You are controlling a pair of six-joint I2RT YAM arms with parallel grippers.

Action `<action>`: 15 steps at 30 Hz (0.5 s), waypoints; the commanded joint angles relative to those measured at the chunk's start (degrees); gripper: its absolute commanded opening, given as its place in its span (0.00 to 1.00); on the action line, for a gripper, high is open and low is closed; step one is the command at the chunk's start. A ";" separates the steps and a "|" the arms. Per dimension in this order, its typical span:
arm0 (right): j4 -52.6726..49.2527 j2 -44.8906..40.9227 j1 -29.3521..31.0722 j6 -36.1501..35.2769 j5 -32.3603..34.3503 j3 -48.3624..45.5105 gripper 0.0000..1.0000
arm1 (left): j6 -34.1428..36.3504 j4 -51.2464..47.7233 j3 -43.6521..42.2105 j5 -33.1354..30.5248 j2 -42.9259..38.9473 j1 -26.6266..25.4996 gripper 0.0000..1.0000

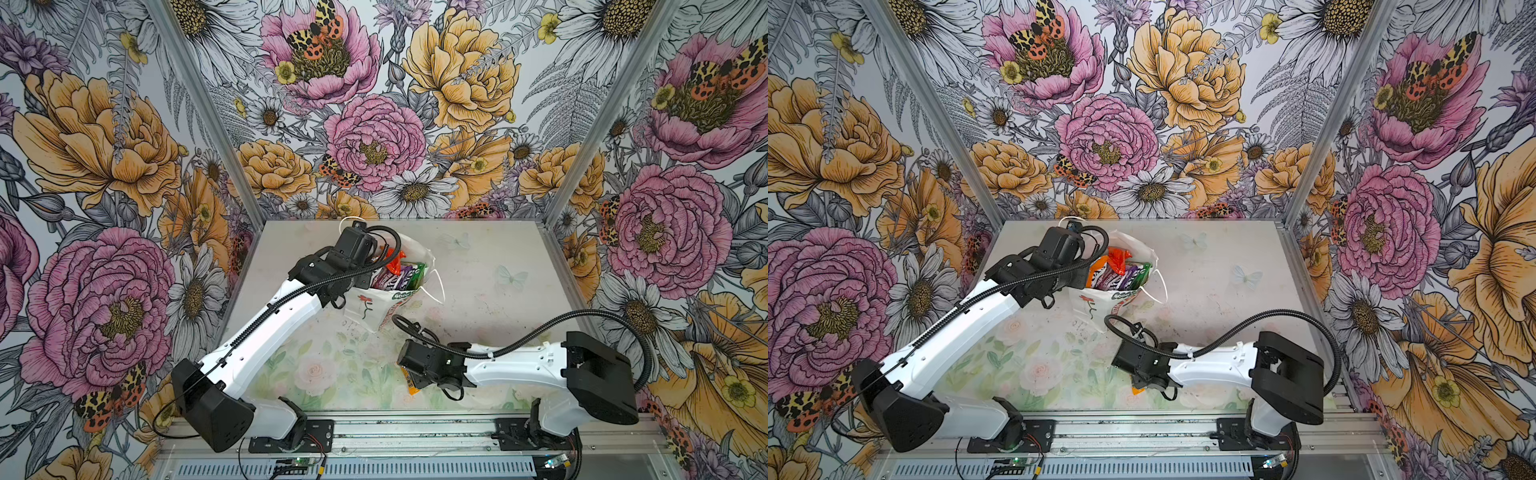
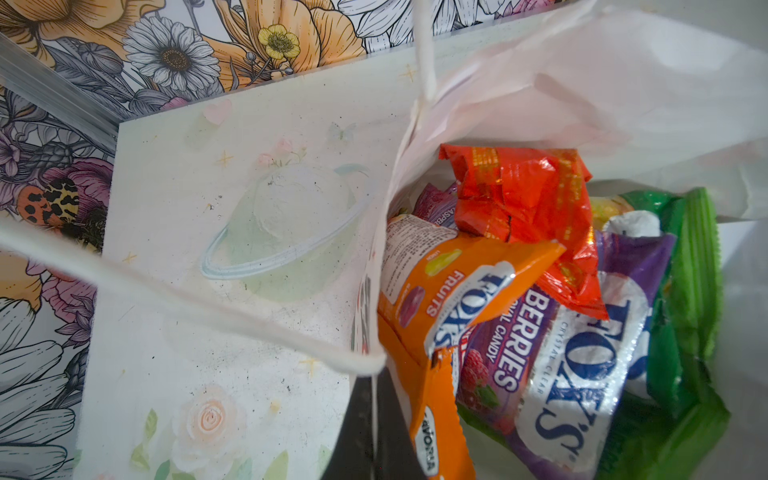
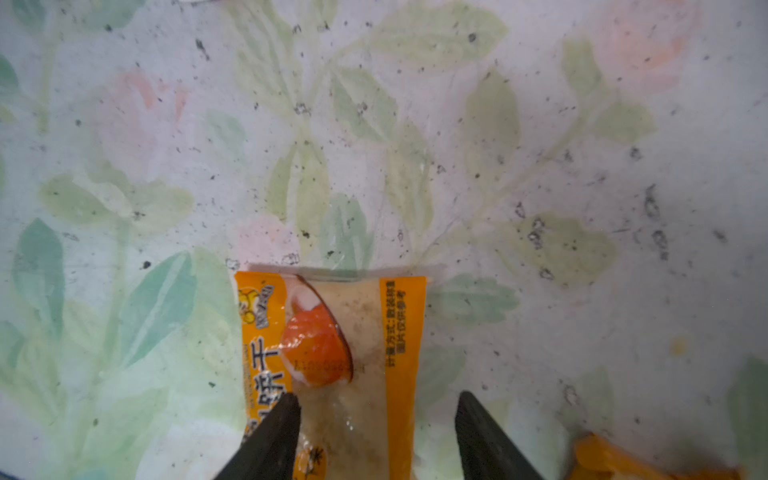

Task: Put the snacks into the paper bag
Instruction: 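Lower the right gripper onto the yellow packet and pinch its edge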

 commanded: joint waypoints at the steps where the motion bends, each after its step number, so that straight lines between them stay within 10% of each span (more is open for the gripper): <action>1: 1.21 -3.70 -0.32 1.49 -0.90 0.49 0.61 | 0.66 2.98 0.16 -2.14 -0.84 -0.35 0.00; 15: 4.30 -2.18 -5.64 4.00 -8.30 -3.73 0.44 | 0.68 2.95 0.18 -2.35 -1.15 -0.43 0.00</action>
